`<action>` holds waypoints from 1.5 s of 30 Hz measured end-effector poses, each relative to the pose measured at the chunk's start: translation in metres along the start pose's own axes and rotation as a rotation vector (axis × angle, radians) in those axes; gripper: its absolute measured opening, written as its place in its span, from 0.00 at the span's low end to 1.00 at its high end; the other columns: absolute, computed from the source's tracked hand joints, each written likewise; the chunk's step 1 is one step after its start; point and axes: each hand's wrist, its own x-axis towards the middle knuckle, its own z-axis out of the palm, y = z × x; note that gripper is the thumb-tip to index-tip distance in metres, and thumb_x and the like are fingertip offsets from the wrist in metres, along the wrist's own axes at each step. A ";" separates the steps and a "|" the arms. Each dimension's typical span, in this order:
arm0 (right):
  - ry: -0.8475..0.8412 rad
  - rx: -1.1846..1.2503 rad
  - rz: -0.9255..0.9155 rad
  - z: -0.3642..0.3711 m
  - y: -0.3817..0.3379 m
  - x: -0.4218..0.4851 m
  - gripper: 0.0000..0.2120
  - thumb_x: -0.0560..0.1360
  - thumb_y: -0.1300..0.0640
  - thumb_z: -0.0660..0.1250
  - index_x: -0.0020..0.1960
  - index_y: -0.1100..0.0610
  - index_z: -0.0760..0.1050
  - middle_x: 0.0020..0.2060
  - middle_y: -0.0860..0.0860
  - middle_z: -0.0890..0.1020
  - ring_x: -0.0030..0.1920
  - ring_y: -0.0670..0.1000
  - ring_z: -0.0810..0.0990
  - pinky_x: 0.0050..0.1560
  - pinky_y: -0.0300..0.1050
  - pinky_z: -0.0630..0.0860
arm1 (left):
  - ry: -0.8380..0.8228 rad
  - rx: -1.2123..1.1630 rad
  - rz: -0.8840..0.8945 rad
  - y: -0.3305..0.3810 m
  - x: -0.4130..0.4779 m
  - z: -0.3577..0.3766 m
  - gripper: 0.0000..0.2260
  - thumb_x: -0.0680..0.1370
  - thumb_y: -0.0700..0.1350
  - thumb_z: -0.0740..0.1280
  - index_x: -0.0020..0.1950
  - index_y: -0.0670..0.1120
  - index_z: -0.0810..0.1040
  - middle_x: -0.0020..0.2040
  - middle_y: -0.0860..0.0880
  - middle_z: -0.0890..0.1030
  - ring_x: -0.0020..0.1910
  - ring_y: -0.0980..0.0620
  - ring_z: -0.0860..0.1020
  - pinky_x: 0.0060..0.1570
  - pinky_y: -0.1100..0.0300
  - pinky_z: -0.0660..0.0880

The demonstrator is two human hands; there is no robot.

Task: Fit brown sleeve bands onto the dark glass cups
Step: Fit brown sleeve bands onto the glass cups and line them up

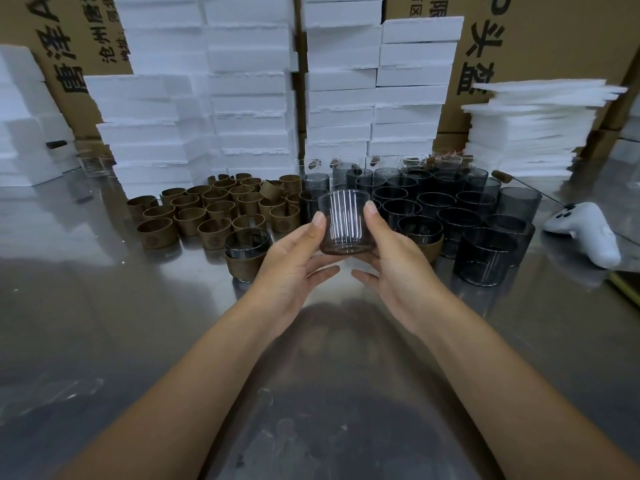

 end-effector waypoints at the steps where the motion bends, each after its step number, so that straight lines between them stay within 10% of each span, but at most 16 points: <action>1: 0.015 0.000 -0.011 0.000 0.000 0.000 0.18 0.77 0.38 0.59 0.53 0.47 0.81 0.51 0.44 0.85 0.57 0.44 0.79 0.61 0.49 0.72 | 0.030 0.031 0.011 -0.001 0.000 0.000 0.22 0.67 0.62 0.67 0.54 0.51 0.82 0.52 0.49 0.85 0.51 0.53 0.83 0.51 0.58 0.75; 11: 0.061 0.003 -0.115 0.002 0.000 -0.004 0.12 0.72 0.50 0.71 0.55 0.50 0.80 0.43 0.42 0.84 0.47 0.37 0.81 0.48 0.35 0.72 | 0.042 0.046 -0.002 -0.004 -0.001 0.003 0.29 0.60 0.62 0.72 0.55 0.48 0.80 0.53 0.49 0.84 0.57 0.51 0.80 0.52 0.57 0.76; 26: -0.001 0.298 0.055 -0.008 0.000 0.004 0.11 0.60 0.44 0.72 0.37 0.48 0.84 0.38 0.45 0.85 0.38 0.41 0.81 0.48 0.42 0.72 | -0.112 -0.108 -0.036 0.003 -0.003 0.000 0.16 0.71 0.60 0.65 0.50 0.54 0.85 0.54 0.47 0.84 0.55 0.50 0.82 0.51 0.61 0.79; 33: 0.025 0.053 -0.049 -0.001 0.001 0.000 0.25 0.59 0.31 0.65 0.45 0.46 0.83 0.45 0.43 0.86 0.52 0.43 0.82 0.53 0.43 0.72 | -0.139 -0.086 -0.035 0.003 -0.001 -0.001 0.16 0.72 0.62 0.63 0.51 0.57 0.84 0.55 0.49 0.83 0.58 0.51 0.80 0.52 0.60 0.77; 38: 0.065 -0.069 -0.105 0.001 0.002 0.000 0.17 0.77 0.41 0.59 0.44 0.49 0.81 0.39 0.40 0.85 0.41 0.34 0.81 0.41 0.30 0.71 | -0.056 0.059 -0.032 0.000 -0.001 0.000 0.16 0.69 0.64 0.63 0.47 0.58 0.85 0.52 0.51 0.85 0.53 0.54 0.82 0.51 0.57 0.75; 45: 0.168 -0.037 -0.164 0.004 0.003 -0.002 0.17 0.74 0.49 0.68 0.59 0.56 0.77 0.47 0.48 0.84 0.45 0.39 0.82 0.45 0.32 0.76 | -0.020 0.050 -0.011 -0.001 0.000 -0.001 0.20 0.70 0.59 0.67 0.56 0.49 0.81 0.52 0.49 0.84 0.53 0.53 0.82 0.52 0.57 0.75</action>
